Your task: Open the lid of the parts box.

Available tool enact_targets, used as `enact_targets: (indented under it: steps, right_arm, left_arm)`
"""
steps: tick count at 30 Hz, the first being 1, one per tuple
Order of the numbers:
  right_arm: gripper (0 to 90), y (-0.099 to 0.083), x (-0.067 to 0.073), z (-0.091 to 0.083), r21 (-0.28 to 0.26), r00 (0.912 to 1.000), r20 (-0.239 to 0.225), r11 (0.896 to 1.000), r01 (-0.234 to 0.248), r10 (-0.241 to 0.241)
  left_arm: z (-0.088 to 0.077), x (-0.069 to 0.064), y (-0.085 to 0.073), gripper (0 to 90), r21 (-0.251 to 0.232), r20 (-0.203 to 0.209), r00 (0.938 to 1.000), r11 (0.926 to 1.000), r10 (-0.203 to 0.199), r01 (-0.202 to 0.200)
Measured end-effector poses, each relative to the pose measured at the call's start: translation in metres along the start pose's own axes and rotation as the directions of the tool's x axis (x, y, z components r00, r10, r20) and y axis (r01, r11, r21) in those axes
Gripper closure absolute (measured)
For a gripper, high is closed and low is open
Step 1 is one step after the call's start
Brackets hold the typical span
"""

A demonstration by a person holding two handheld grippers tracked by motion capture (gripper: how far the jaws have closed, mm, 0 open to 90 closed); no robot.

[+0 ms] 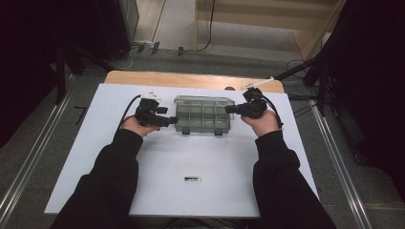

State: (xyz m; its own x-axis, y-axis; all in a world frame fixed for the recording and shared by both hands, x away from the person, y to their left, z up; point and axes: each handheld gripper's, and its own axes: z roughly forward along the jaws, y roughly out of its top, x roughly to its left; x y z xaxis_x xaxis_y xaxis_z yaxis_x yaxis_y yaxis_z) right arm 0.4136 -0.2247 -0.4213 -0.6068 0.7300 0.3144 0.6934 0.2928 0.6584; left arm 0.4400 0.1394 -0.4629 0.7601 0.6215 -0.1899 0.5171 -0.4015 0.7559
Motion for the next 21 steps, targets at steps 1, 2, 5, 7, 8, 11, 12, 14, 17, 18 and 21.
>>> enact_targets:
  steps: [1,2,5,7,8,11,12,14,17,18,21]
  right_arm:
    - [90.0,0.000,0.000,0.000,0.000,1.0000,0.000,1.000,0.000,0.000]
    - [90.0,0.000,0.000,0.000,0.000,1.0000,0.000,1.000,0.000,0.000]
    - [90.0,0.000,0.000,0.000,0.000,1.0000,-0.003,1.000,-0.001,0.001]
    - [90.0,0.000,0.000,-0.001,-0.001,1.0000,-0.004,1.000,-0.002,0.002]
    - [90.0,0.000,-0.001,-0.001,-0.001,1.0000,-0.007,1.000,-0.003,0.003]
    - [90.0,0.000,-0.001,0.000,-0.003,0.9999,-0.011,1.000,-0.003,0.003]
    - [90.0,-0.001,-0.001,0.000,-0.003,0.9999,-0.012,1.000,-0.003,0.003]
    - [90.0,-0.001,-0.002,0.000,-0.002,0.9999,-0.013,1.000,-0.003,0.003]
    - [90.0,-0.001,-0.002,0.000,0.000,0.9999,-0.013,1.000,-0.003,0.003]
    - [90.0,-0.001,-0.002,0.000,0.001,0.9999,-0.012,1.000,-0.006,0.006]
    - [89.4,-0.002,-0.003,0.000,-0.004,0.9998,-0.016,1.000,-0.010,0.010]
  left_arm:
    - [0.001,0.002,0.002,28.3,0.000,-0.007,1.0000,1.0000,-0.005,0.005]
    - [0.001,0.002,0.002,28.3,0.000,-0.007,1.0000,1.0000,-0.005,0.005]
    - [0.005,0.008,0.009,28.3,0.016,-0.022,0.9997,0.9999,-0.003,0.003]
    - [0.005,0.009,0.011,28.3,0.015,-0.022,0.9998,0.9999,-0.002,0.002]
    - [0.006,0.009,0.014,31.8,0.008,-0.022,0.9998,1.0000,0.001,-0.001]
    - [0.007,0.011,0.018,32.2,-0.005,-0.022,0.9997,0.9999,-0.009,0.009]
    - [0.007,0.012,0.019,33.2,-0.006,-0.026,0.9996,1.0000,-0.007,0.007]
    - [0.008,0.011,0.021,37.1,-0.007,-0.033,0.9995,1.0000,-0.002,0.002]
    - [0.009,0.011,0.026,43.4,0.007,-0.032,0.9995,0.9999,-0.009,0.009]
    - [0.009,0.011,0.027,46.1,-0.002,-0.033,0.9994,1.0000,-0.008,0.008]
    - [0.008,0.010,0.028,52.6,-0.023,-0.043,0.9990,0.9997,-0.012,0.011]
